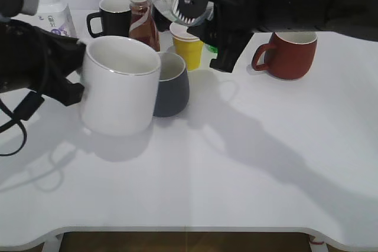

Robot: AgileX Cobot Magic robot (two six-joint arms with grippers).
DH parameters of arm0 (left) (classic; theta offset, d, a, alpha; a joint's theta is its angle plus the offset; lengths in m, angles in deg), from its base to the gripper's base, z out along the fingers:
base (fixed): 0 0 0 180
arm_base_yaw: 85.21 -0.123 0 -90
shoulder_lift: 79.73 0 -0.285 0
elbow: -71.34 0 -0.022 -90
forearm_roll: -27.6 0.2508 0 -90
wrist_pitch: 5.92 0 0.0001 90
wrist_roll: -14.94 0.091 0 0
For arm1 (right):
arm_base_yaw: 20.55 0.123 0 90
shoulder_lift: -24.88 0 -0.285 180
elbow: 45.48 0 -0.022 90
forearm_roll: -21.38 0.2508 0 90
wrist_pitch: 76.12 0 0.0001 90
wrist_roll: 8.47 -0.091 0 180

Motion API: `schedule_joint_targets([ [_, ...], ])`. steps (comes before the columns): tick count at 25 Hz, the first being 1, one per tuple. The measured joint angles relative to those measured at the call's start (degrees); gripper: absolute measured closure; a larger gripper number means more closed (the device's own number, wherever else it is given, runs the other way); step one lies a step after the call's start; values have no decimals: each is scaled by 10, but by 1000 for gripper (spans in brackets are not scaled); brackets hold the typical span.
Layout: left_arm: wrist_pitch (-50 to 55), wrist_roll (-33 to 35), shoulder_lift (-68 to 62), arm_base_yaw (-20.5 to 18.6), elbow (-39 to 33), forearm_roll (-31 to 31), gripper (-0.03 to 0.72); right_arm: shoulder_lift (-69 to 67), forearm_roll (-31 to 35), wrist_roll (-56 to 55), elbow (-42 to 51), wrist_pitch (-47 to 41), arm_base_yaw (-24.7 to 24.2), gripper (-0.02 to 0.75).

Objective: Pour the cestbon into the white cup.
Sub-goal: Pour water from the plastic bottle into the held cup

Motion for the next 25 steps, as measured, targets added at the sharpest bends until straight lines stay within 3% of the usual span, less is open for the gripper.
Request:
schedule_joint_targets([
  [11,120,-2,0,57,59,-28,648,0,-136,21,-8,-71,11,286],
  [17,153,-2,3,58,100,-36,648,0,-220,22,-8,-72,11,286],
  [25,167,-2,4,58,101,-35,648,0,-326,23,-8,-73,11,286],
])
